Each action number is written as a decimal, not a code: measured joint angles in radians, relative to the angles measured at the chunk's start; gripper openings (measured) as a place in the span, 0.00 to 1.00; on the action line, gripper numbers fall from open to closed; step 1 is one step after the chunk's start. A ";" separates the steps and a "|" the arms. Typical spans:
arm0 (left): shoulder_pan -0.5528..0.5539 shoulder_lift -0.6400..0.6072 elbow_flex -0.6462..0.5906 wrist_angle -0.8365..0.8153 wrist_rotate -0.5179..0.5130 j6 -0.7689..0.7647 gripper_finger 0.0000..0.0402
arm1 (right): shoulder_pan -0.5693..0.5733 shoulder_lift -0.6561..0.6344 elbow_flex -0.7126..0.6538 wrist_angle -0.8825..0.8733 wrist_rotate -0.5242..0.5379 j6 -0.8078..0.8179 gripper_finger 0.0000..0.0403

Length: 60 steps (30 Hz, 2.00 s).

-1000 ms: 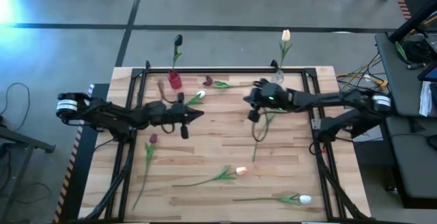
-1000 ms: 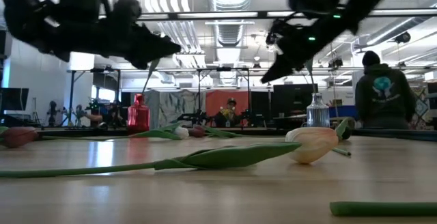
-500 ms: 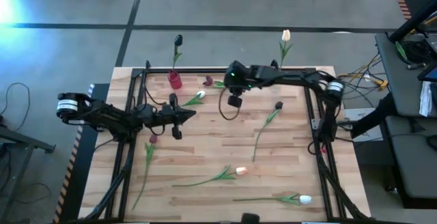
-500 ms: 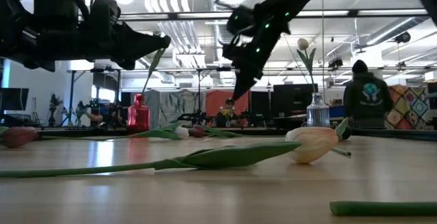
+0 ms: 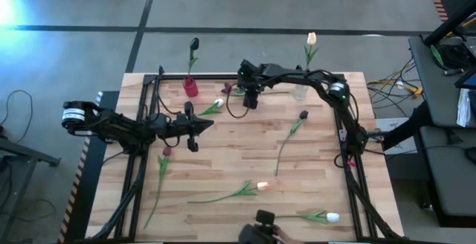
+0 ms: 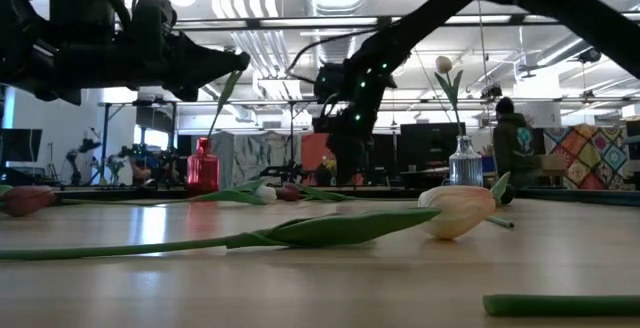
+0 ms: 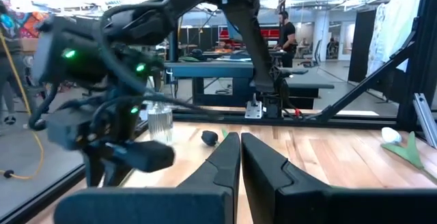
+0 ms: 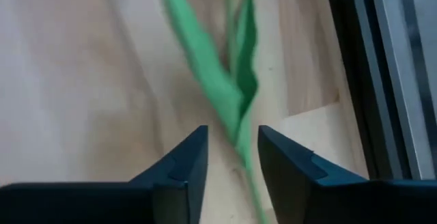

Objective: Sort flowers into vase by color
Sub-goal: Put the top red flower into the red vase

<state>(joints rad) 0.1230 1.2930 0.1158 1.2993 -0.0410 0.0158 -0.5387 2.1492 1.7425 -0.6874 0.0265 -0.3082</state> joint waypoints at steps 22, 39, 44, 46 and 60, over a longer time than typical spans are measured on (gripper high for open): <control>-0.002 0.000 0.000 -0.007 0.005 -0.003 0.00 | -0.045 0.171 0.234 -0.216 -0.062 -0.013 0.10; -0.004 0.000 0.000 0.055 0.045 -0.002 0.00 | 0.042 -0.200 -0.009 0.159 -0.197 0.037 0.03; -0.005 0.000 0.000 0.090 0.052 0.000 0.00 | 0.103 -0.377 -0.254 0.422 -0.210 0.080 0.03; -0.005 0.000 0.001 0.112 0.048 -0.005 0.00 | 0.133 -0.450 -0.350 0.555 -0.211 0.092 0.03; -0.004 0.120 0.197 0.097 0.006 0.037 0.12 | 0.340 -0.676 -0.778 1.324 -0.211 0.208 0.03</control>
<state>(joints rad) 0.1188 1.4134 0.3125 1.3968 -0.0353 0.0525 -0.1984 1.4732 0.9647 0.6367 -0.1841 -0.1002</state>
